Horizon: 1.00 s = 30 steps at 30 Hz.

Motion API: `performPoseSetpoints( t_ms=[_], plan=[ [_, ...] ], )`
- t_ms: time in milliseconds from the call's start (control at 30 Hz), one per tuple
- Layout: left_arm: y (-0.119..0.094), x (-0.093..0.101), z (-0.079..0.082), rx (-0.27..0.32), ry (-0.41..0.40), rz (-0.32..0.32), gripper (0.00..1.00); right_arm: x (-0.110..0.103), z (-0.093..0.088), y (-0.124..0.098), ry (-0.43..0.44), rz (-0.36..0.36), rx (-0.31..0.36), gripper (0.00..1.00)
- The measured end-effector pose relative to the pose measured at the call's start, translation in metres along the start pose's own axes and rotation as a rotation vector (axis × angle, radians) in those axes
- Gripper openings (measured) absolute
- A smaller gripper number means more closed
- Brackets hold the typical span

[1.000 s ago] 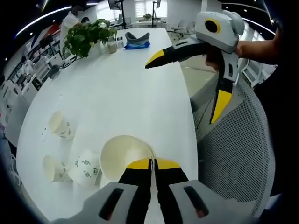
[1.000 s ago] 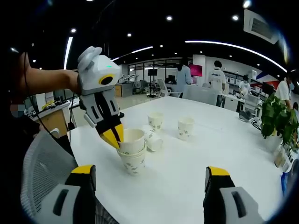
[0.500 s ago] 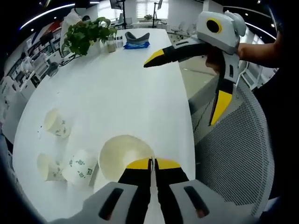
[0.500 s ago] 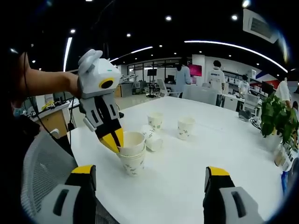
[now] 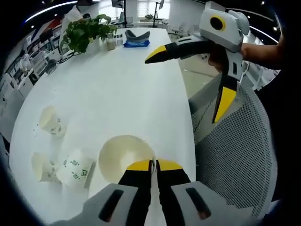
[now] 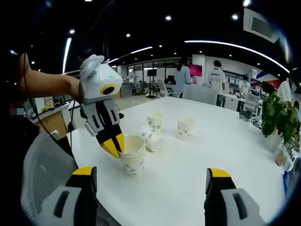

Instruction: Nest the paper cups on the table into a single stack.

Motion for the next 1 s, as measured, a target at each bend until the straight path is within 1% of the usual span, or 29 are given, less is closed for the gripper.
performPoseSetpoints(
  t_ms=[167,300,467,533,633,667,800,933,1000],
  plan=[
    [0.0,0.003,0.002,0.012,0.005,-0.005,0.05,0.0,0.0,0.0,0.001,0.0,0.001,0.98],
    [-0.002,0.001,0.001,0.018,0.007,0.001,0.07,0.0,0.002,0.001,0.001,0.001,0.003,0.98],
    [-0.006,0.004,0.004,0.043,0.009,0.001,0.11,0.0,0.002,0.001,-0.002,0.001,0.003,0.98],
    [-0.007,0.003,0.005,0.054,0.01,0.007,0.13,-0.001,0.002,0.001,-0.003,0.001,0.003,0.98],
    [-0.011,0.001,0.007,0.084,0.004,0.015,0.14,0.0,0.003,0.001,-0.004,0.0,0.003,0.98],
    [-0.014,-0.001,0.008,0.112,-0.009,0.019,0.14,0.0,0.003,0.001,-0.004,-0.001,0.005,0.98],
    [-0.022,-0.005,0.013,0.15,-0.033,0.039,0.14,-0.001,0.003,0.001,-0.006,-0.001,0.002,0.98],
    [-0.029,-0.016,0.007,0.198,-0.064,0.056,0.16,-0.002,0.003,0.001,-0.008,0.0,0.002,0.98],
    [-0.032,-0.017,0.008,0.207,-0.072,0.064,0.16,-0.002,0.004,0.001,-0.007,0.0,0.003,0.98]
  ],
)
Point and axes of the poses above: the point that each gripper's makers call its tool centre point, and the gripper's own axes: y roughly forward along the fingers, x roughly to its right, z roughly out of its top, the point moved 6 cm from there along -y, roughly backward along the fingers, and after that the axes turned 9 degrees about -z, right-handed, at the moved point
